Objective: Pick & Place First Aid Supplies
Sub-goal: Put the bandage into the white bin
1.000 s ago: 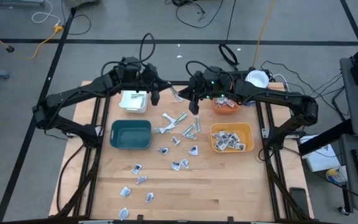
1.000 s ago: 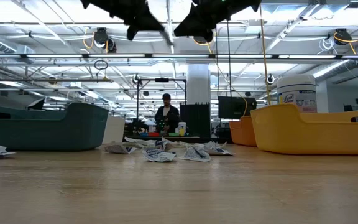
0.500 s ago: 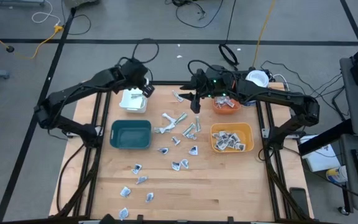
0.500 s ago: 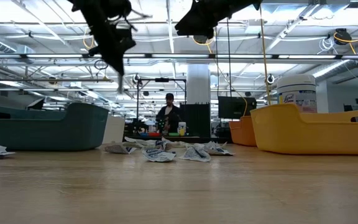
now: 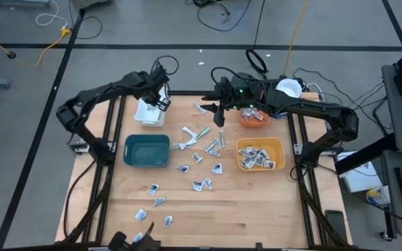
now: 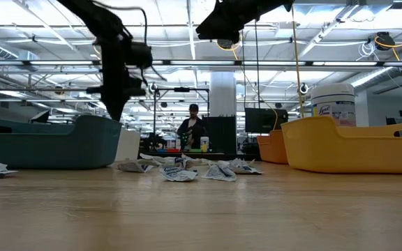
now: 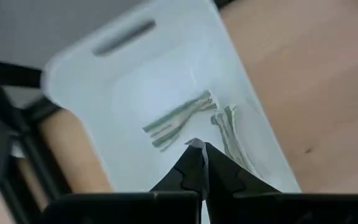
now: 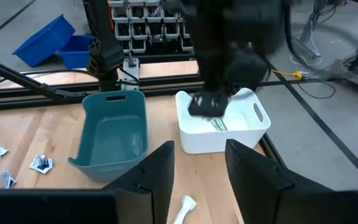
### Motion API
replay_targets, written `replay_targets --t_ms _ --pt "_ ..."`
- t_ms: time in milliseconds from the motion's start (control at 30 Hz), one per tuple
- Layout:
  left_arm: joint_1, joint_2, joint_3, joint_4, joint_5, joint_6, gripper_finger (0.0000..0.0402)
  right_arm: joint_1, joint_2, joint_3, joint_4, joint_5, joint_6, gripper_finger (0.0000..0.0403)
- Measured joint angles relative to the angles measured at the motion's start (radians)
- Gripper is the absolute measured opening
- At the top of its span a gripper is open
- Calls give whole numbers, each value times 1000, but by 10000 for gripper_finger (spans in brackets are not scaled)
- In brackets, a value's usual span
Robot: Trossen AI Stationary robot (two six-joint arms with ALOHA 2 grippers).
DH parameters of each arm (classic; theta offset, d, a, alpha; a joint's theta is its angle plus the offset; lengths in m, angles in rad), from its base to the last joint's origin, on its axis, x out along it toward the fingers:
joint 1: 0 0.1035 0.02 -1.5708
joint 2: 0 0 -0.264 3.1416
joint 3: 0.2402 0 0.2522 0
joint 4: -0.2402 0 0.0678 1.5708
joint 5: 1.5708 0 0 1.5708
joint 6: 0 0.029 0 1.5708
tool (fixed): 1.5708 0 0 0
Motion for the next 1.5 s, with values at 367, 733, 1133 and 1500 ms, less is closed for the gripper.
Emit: replay_targets --t_ms 367,733,1133,1500 --pt "93 108 0 -15 92 -51 29 0 0 0 -13 3 7 136" --pt "98 107 0 -16 134 -14 210 -21 0 0 -165 -24 -58 208" --pt "60 107 0 -17 316 69 299 -97 153 -2 -452 -100 -801 242" --pt "49 106 0 -18 317 69 297 -64 347 -2 -560 14 -1099 242"
